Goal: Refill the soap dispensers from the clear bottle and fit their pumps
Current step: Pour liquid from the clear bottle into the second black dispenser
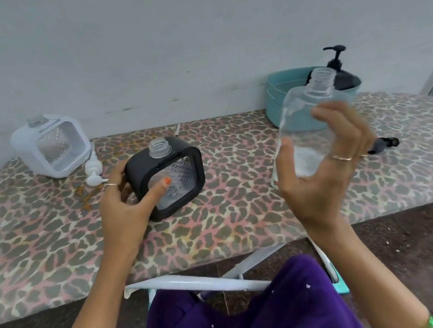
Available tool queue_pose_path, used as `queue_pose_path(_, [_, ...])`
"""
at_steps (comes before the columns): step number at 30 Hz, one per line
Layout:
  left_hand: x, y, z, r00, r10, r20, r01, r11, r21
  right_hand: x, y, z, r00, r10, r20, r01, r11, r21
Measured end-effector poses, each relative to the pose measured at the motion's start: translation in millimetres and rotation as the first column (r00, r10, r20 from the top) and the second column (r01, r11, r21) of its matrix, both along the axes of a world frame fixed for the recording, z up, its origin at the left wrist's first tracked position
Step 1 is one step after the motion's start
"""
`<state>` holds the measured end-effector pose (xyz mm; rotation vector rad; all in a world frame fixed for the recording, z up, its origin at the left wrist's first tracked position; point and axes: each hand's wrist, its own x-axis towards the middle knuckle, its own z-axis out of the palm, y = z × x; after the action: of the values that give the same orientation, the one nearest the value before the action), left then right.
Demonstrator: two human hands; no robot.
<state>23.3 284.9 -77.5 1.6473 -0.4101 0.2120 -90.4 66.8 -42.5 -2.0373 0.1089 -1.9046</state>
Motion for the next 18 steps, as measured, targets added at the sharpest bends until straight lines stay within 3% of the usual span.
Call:
queue_pose_path(3, [1.5,-1.1,-2.1,0.999,-0.036,-0.024,0.036,0.999,-0.015,-1.8,-22.2,-7.5,0.995,-0.057,-0.082,0.075,0.969,0.234])
queue_pose_path(6, [2.2,-0.8,-2.7,0.998,-0.051,-0.039,0.050,0.998,-0.040,-1.2,-38.1,-12.7,0.969,0.182,-0.165,-0.070,0.848,0.526])
queue_pose_path(8, [1.9,-1.8,-1.9,0.997,-0.063,-0.035,0.061,0.997,-0.043,0.0,-47.9,-15.2,0.928,0.329,-0.175,-0.157,0.770,0.618])
queue_pose_path(11, [1.2,-3.2,-1.1,0.997,-0.071,-0.044,0.068,0.996,-0.057,3.3,-56.7,-19.2,0.881,0.434,-0.190,-0.201,0.706,0.680])
queue_pose_path(18, [3.2,-3.6,-6.0,0.992,-0.045,-0.120,0.038,0.998,-0.055,11.0,-64.5,-19.6,0.858,0.467,-0.216,-0.251,0.746,0.617])
